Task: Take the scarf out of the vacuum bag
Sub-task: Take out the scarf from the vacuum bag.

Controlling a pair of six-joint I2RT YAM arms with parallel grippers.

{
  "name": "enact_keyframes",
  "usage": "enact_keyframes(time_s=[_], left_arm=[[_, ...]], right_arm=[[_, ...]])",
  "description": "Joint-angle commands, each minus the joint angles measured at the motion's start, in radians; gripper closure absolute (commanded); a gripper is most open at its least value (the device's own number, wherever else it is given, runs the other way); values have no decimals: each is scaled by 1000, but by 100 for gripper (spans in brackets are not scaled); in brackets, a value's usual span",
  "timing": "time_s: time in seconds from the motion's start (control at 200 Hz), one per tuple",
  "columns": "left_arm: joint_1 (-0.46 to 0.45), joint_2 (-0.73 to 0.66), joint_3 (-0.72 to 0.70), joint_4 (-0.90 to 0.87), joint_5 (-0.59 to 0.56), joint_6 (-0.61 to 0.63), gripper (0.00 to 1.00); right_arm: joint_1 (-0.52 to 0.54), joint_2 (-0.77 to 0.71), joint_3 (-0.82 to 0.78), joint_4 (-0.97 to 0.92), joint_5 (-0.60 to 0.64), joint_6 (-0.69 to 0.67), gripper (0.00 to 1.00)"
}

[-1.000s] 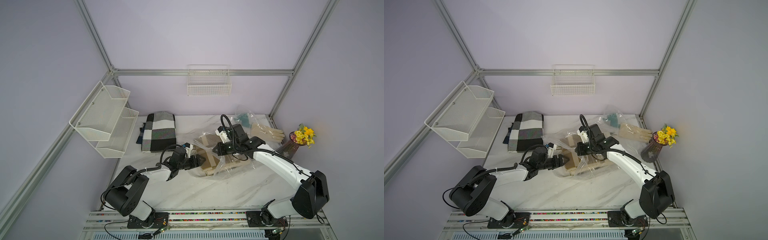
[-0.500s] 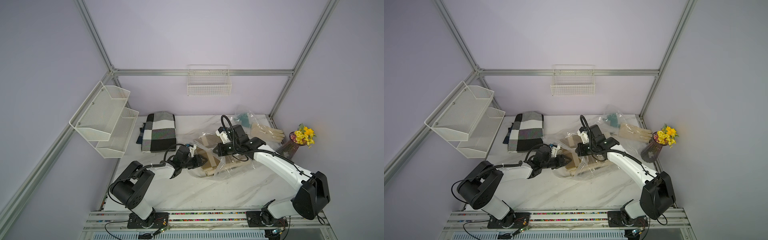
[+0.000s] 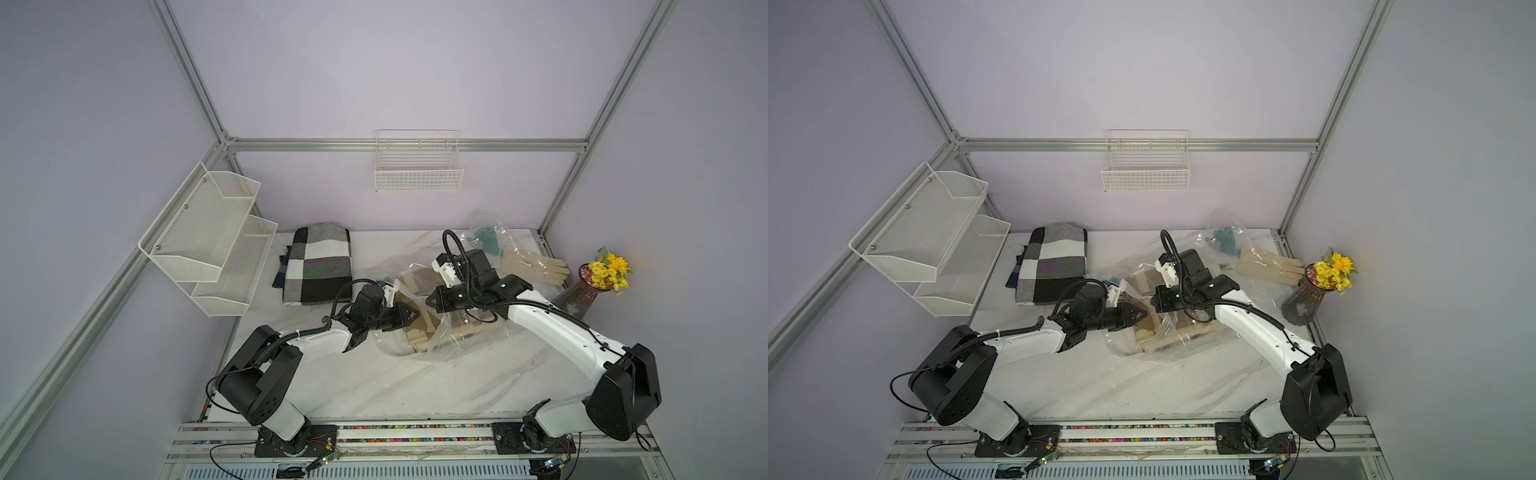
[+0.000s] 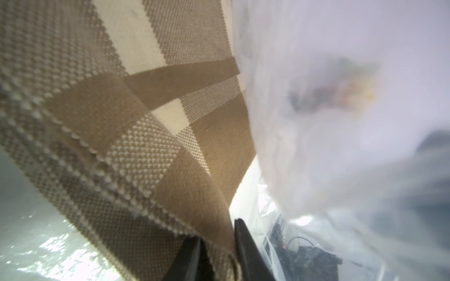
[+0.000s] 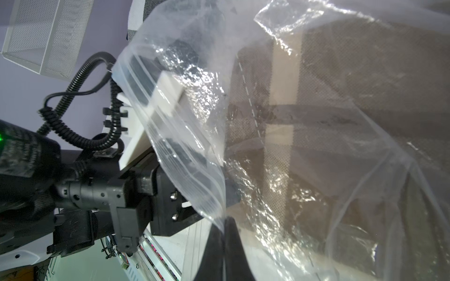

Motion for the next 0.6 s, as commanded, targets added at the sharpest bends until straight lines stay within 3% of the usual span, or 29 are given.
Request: enact_keyframes(time_s=[0.0,0.2,0.355,0.595], left_arm=[[-8,-46,33,-8,8,30,75],[-8,-39,8,-1,8,19,75],[-8,-49,-28,-19,-19,14,68],[-6,-108,-111,-27,-103,-1,45]], right_arm=[[5,-22,-5,10,11,1,100],[6,-19,-4,9,9,1,100],[5,-20,-2,6,10,0,100],[5,-23,-4,8,7,2,100]])
